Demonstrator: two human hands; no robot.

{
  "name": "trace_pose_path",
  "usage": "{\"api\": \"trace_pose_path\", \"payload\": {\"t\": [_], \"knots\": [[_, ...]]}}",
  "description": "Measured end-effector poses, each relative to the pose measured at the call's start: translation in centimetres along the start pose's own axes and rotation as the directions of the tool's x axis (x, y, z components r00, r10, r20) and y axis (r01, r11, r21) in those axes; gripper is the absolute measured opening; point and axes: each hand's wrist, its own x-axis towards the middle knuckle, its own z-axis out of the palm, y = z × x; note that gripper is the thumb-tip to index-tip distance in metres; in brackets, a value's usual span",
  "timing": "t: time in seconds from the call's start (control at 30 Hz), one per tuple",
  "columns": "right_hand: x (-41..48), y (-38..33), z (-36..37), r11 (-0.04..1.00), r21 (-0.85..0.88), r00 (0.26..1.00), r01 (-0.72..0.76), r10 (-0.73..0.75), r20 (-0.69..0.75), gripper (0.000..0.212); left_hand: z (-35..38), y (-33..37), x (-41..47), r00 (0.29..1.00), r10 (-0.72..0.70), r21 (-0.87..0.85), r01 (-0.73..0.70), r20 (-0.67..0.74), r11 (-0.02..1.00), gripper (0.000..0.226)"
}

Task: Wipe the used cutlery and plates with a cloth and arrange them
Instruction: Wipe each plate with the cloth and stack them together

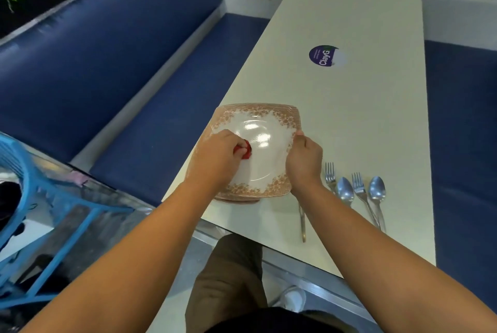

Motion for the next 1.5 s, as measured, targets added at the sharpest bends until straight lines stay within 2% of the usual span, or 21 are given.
{"api": "trace_pose_path", "payload": {"t": [0.1, 0.23, 0.43, 0.7, 0.93, 1.1, 1.27, 1.4, 1.5], "knots": [[0.3, 0.4, 0.4, 0.998, -0.066, 1.000, -0.008, 0.008, -0.008, 0.043, 0.4, 0.8, -0.8, 0.997, 0.039, -0.082, -0.034, 0.068, 0.996, 0.012], [0.7, 1.2, 1.3, 0.984, -0.179, 1.000, 0.000, 0.001, 0.003, 0.040, -1.0, 0.2, -0.1, 0.991, -0.095, -0.215, 0.074, -0.091, 0.974, 0.012], [1.2, 2.9, 2.8, 0.956, -0.291, 0.999, -0.036, 0.037, -0.005, 0.045, -3.2, -2.5, 0.1, 0.932, -0.225, -0.268, 0.148, -0.285, 0.952, 0.012], [1.4, 3.6, 4.5, 0.924, -0.383, 1.000, 0.016, -0.018, -0.003, 0.046, -3.2, -5.1, -1.0, 0.905, -0.289, -0.273, 0.205, -0.314, 0.940, 0.010], [1.8, 4.3, 4.5, 0.868, -0.494, 0.998, 0.053, -0.057, 0.006, 0.045, -1.3, -6.2, -1.0, 0.940, -0.293, -0.160, 0.267, -0.173, 0.950, 0.018], [2.4, 5.5, 4.1, 0.812, -0.584, 1.000, 0.007, -0.006, 0.004, 0.041, 1.0, -6.8, -0.9, 0.951, -0.295, -0.087, 0.288, -0.091, 0.954, 0.023], [2.7, 5.8, 4.0, 0.751, -0.655, 0.995, 0.082, -0.021, 0.101, 0.040, 2.1, -7.4, -0.3, 0.965, -0.259, 0.014, 0.259, -0.049, 0.966, 0.023], [2.9, 5.7, 4.4, 0.665, -0.731, 0.979, 0.151, 0.003, 0.204, 0.037, 3.3, -7.9, 1.2, 0.969, -0.247, 0.217, 0.235, 0.029, 0.948, 0.022], [2.9, 5.8, 4.6, 0.631, -0.762, 0.976, 0.149, 0.031, 0.217, 0.033, 4.1, -7.5, 2.3, 0.974, -0.226, 0.263, 0.215, 0.010, 0.940, 0.019]]}}
